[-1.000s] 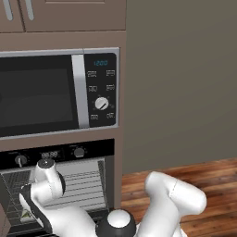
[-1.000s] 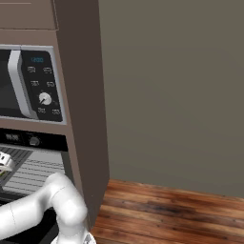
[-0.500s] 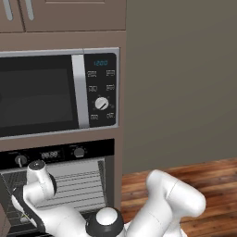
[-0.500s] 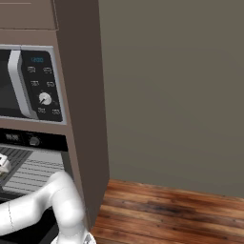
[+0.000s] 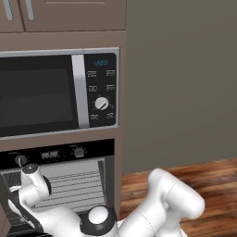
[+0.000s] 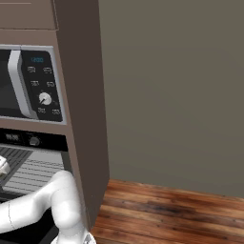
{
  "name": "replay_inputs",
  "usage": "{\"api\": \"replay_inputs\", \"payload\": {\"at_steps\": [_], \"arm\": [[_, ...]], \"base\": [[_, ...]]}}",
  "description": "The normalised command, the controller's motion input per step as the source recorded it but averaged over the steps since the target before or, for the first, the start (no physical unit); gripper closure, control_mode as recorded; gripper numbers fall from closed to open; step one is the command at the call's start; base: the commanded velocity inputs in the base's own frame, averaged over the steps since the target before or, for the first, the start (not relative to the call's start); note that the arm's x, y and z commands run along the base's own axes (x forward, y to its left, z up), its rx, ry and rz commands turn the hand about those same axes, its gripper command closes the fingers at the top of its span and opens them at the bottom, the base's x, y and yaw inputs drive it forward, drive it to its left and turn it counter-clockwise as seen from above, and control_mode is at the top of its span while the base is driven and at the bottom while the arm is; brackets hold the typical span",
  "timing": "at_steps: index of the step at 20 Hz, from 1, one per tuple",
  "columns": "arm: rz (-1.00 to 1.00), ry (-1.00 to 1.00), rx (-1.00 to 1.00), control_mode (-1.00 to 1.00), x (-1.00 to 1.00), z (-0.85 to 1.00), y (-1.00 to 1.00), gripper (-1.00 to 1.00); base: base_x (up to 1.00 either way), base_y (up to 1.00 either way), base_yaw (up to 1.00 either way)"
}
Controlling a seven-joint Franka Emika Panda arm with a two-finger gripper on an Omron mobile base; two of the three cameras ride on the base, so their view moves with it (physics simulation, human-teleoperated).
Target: Take the fish from the oven and place it on the plate on the counter.
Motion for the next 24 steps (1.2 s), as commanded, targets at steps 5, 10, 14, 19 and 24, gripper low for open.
{"api": "replay_inputs", "payload": {"at_steps": [5, 10, 14, 19, 24], "arm": [[-0.1, 0.0, 0.0, -1.0, 0.03, -0.35, 0.18, -1.0], [0.0, 0.0, 0.0, -1.0, 0.0, -0.27, 0.0, -1.0], [0.0, 0.0, 0.0, -1.0, 0.01, -0.04, 0.0, -1.0], [0.01, 0.02, 0.0, -1.0, 0.09, -0.03, 0.0, -1.0], [0.0, 0.03, 0.0, -1.0, 0.19, -0.02, -0.01, -1.0]], "base": [[0.0, 0.0, 0.0], [0.0, 0.0, 0.0], [0.0, 0.0, 0.0], [0.0, 0.0, 0.0], [0.0, 0.0, 0.0]]}}
